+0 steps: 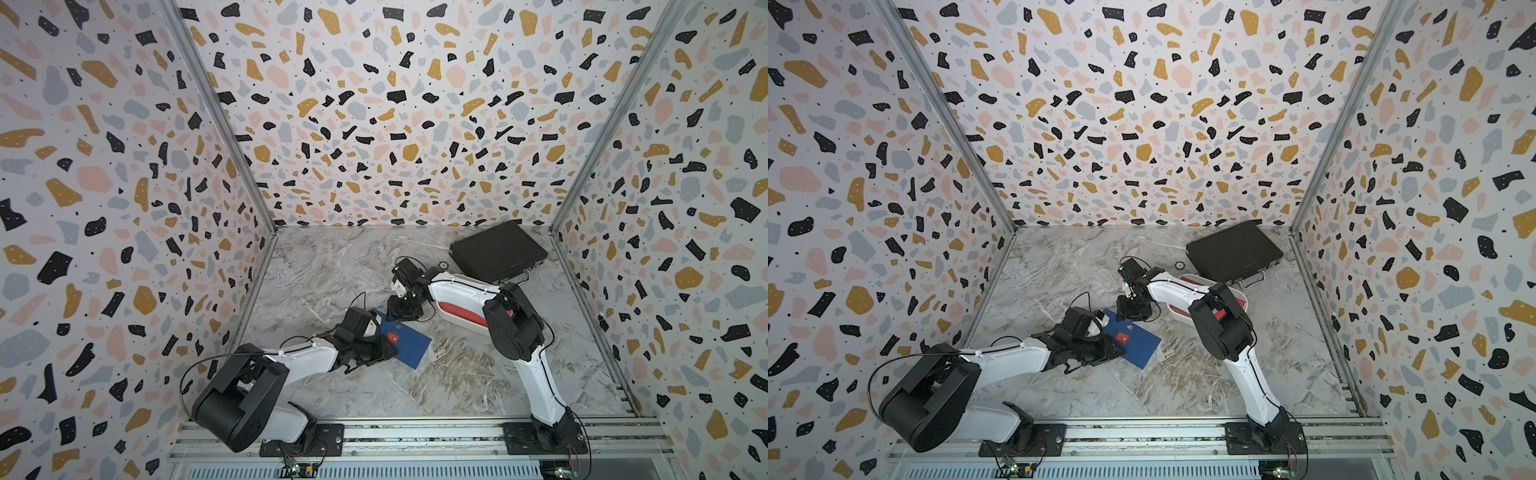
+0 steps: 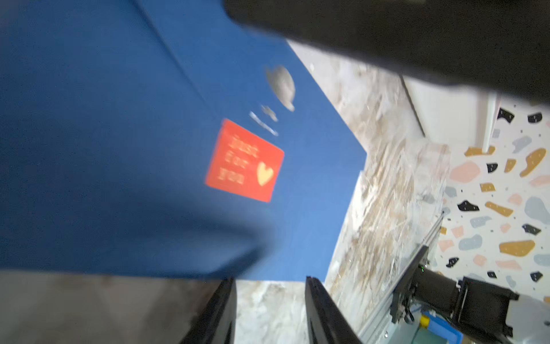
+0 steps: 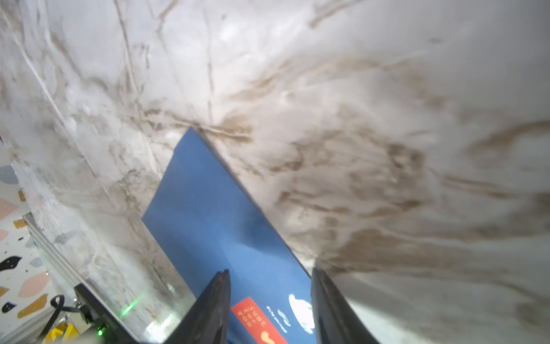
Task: Put the sealed envelopes into the storage box
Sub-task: Adjust the envelope at the center of the board.
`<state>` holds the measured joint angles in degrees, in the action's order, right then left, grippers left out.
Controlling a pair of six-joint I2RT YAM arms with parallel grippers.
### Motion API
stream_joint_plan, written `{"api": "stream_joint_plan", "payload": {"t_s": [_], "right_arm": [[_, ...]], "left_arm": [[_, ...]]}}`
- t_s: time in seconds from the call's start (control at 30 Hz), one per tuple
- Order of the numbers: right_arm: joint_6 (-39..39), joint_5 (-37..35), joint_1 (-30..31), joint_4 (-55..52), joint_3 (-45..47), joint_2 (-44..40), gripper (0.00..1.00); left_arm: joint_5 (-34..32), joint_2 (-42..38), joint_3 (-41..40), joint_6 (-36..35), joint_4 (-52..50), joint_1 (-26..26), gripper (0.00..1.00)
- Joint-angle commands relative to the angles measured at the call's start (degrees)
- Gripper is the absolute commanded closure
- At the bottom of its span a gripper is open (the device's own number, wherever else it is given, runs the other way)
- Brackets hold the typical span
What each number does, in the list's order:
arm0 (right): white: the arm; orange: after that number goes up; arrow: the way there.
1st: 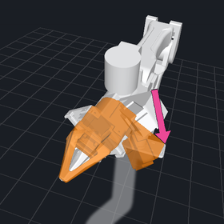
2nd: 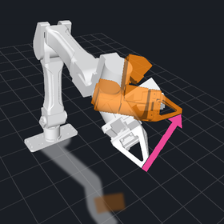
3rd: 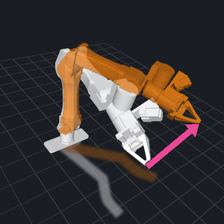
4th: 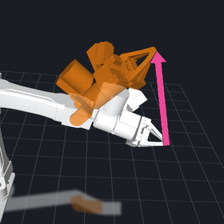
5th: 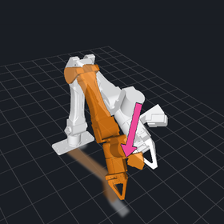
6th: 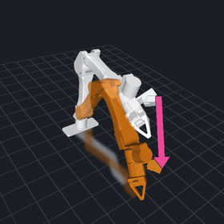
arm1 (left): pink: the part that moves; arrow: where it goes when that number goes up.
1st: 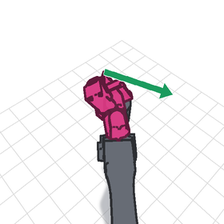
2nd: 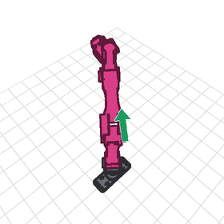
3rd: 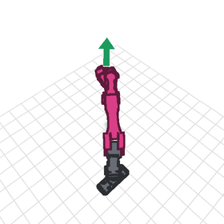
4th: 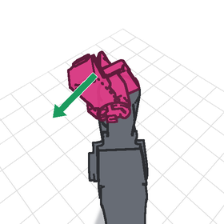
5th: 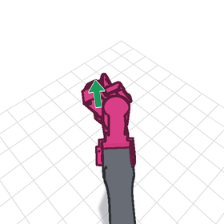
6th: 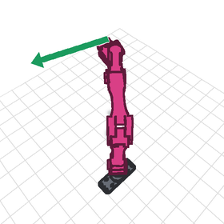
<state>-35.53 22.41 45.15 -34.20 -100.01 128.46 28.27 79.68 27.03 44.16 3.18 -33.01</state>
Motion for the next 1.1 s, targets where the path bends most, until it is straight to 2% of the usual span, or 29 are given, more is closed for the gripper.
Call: {"api": "stream_joint_plan", "payload": {"t_s": [0.0, 0.07, 0.13, 0.17, 0.23, 0.37, 0.47, 0.67, 0.87, 1.07], "right_arm": [[4.3, 0.8, 0.4, -4.9, -3.7, -0.6, 0.5], [6.2, -1.9, 0.4, -7.4, -4.7, -2.2, 0.51], [7.0, -5.8, 0.4, -8.0, -3.4, -5.4, 0.5], [6.7, -8.6, 0.4, -8.7, -2.5, -7.2, 0.5], [6.0, -12.9, 0.3, -10.6, -0.8, -10.3, 0.5], [1.5, -19.1, 0.2, -9.9, 8.1, -17.9, 0.48], [-4.1, -18.9, 0.3, -5.2, 17.3, -23.3, 0.48], [-13.1, -17.7, 2.1, 0.9, 29.2, -28.7, 0.48], [-15.8, -19.4, 4.3, 0.2, 31.7, -27.5, 0.47], [-16.6, -19.3, 4.9, 1.4, 31.3, -25.9, 0.46]], "left_arm": [[1.0, -3.5, -0.4, 0.6, -2.0, -2.7, 0.53], [-0.7, -7.1, 1.5, -3.0, -8.0, -2.7, 0.49], [-7.5, -10.9, 4.1, -6.5, -16.6, -2.3, 0.47], [-10.0, -12.2, 5.2, -7.3, -19.3, -1.4, 0.46], [-10.7, -13.1, 6.7, -8.0, -21.8, 2.5, 0.46], [-15.6, -10.0, 11.1, -9.3, -26.4, 9.8, 0.46], [-20.9, -4.9, 14.8, -11.0, -25.4, 11.4, 0.43], [-21.1, 6.5, 19.9, -13.2, -22.5, 15.4, 0.4], [-16.9, 13.4, 20.4, -14.8, -17.7, 17.4, 0.4], [-12.6, 14.3, 17.4, -13.8, -15.8, 17.4, 0.42]]}}
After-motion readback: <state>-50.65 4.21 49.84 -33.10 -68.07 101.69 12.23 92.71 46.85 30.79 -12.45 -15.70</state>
